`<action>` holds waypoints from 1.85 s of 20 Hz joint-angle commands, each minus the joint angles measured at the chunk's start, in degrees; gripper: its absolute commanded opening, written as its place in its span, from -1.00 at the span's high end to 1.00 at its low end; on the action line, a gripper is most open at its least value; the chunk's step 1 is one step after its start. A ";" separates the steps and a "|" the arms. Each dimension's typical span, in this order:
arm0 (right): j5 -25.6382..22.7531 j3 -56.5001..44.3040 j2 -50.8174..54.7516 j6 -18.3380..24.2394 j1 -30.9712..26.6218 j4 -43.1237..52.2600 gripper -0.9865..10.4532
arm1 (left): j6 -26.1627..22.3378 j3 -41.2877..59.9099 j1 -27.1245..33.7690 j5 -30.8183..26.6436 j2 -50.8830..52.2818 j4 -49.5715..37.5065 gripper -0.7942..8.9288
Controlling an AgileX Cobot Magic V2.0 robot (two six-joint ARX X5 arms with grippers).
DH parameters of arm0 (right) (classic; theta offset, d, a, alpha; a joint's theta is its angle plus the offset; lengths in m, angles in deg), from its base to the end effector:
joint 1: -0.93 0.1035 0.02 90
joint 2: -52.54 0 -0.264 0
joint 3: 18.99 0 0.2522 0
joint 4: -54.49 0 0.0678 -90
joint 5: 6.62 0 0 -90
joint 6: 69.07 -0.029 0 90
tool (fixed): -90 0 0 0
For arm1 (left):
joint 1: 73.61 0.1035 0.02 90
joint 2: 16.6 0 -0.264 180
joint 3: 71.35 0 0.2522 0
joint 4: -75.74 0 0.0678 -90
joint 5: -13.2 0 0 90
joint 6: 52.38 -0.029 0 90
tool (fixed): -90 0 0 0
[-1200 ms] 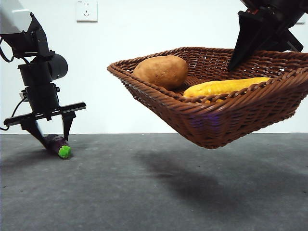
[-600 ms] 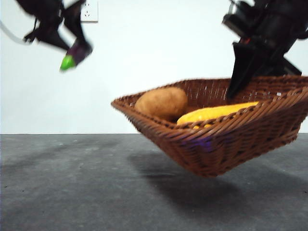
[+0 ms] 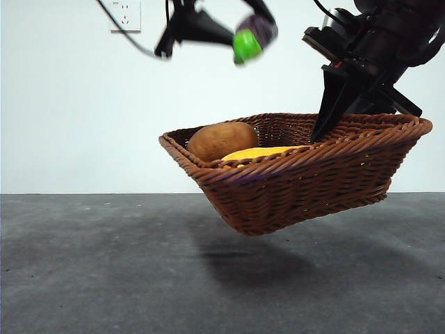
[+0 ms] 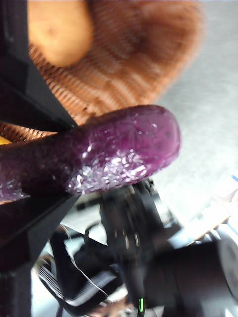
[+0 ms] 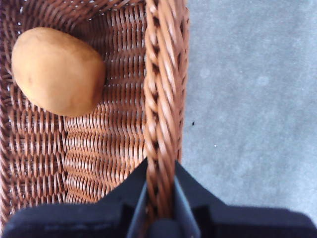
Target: Help me put the vegetables on the table into the basket
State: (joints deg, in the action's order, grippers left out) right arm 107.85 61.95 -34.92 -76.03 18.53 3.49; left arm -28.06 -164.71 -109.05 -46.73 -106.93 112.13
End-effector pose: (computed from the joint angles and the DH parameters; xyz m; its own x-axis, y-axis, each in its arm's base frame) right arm 0.2913 0.1050 0.2591 0.3406 0.5426 -0.7678 -0.3862 0.8253 0.4119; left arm 0.2775 -0.2153 0.3297 0.2984 -0.8274 -0.4759 0.5835 0.5527 -0.5951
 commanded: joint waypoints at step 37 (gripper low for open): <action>0.17 -3.21 0.09 -0.33 1.88 2.95 0.85 | 3.61 -3.04 -0.15 4.48 -3.10 7.34 0.06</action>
State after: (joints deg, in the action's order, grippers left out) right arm 107.34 59.24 -34.95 -76.14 20.41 5.83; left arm -22.88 -167.83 -109.36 -42.53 -110.21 119.63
